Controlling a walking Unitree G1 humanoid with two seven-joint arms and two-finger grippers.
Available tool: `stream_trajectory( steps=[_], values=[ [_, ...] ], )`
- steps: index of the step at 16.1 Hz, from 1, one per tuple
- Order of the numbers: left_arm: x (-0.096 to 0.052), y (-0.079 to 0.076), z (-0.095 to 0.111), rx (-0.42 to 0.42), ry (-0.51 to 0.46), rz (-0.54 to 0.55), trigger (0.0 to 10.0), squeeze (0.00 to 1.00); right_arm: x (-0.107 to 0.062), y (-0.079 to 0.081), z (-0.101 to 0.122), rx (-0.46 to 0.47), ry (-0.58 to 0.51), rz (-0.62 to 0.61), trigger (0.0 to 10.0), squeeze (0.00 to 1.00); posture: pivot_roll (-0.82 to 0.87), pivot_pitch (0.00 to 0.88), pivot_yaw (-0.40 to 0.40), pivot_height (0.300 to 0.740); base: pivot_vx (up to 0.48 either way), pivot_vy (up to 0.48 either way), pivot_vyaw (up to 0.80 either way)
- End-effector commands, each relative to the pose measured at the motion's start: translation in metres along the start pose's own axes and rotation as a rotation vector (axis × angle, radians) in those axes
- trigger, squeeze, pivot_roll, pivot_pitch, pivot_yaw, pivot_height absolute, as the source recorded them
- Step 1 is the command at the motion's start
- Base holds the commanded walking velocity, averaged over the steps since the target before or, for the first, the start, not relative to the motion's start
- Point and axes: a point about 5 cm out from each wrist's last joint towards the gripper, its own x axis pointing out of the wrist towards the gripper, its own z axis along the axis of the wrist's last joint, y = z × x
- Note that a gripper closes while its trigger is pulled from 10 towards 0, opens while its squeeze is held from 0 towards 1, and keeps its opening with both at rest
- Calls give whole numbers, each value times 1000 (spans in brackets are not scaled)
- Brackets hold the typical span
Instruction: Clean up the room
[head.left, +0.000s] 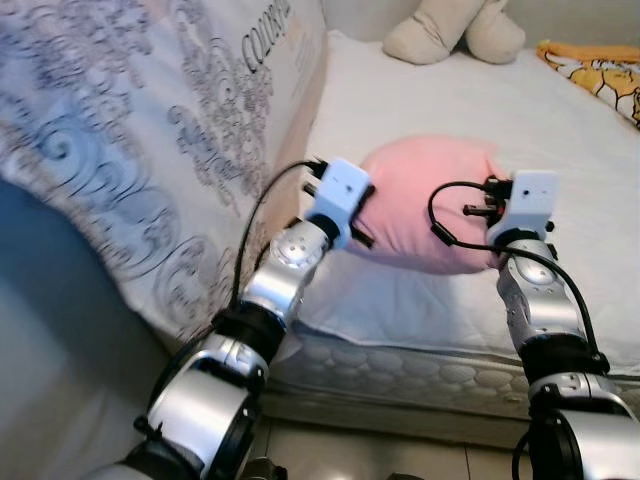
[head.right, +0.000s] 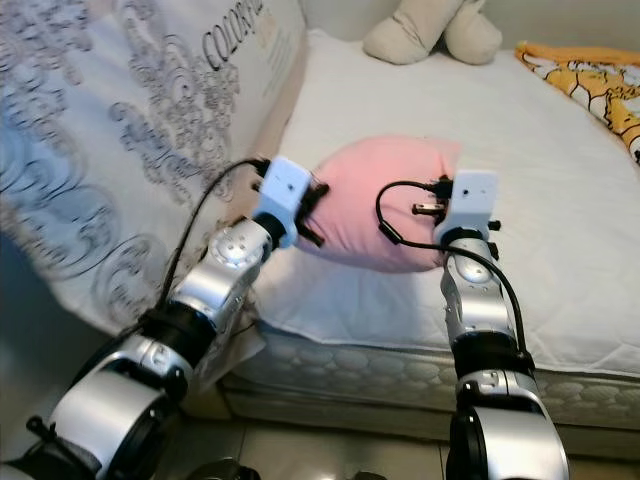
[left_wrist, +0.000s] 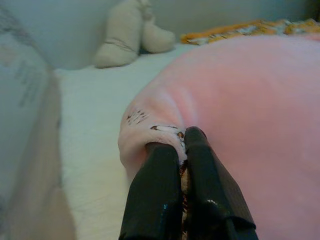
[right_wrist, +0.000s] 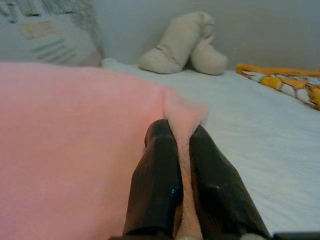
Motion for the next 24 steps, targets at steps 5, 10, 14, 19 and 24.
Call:
stream_trajectory(
  steps=[5, 10, 14, 19, 24],
  values=[
    [5, 25, 14, 20, -59, 122, 10000, 0, 16, 17, 21, -89, -73, 99, 10000, 0, -24, 99, -28, 740, 0, 0, 0],
    [-16, -17, -46, -40, 60, 136, 10000, 0, 5, 35, -20, -70, 100, 207, 10000, 0, -32, 145, -30, 740, 0, 0, 0],
    [-33, -56, -74, -33, 123, 76, 10000, 0, -12, 30, -53, -53, 228, 210, 10000, 0, -33, 153, -26, 740, 0, 0, 0],
    [-45, -98, -82, -75, 153, 4, 10000, 0, -27, 20, -76, -77, 313, 209, 10000, 0, -45, 147, -21, 740, 0, 0, 0],
    [-34, -79, -49, -72, 30, 29, 10000, 0, -21, 23, -57, -26, 171, 183, 10000, 0, -44, 126, -24, 740, 0, 0, 0]
  ],
)
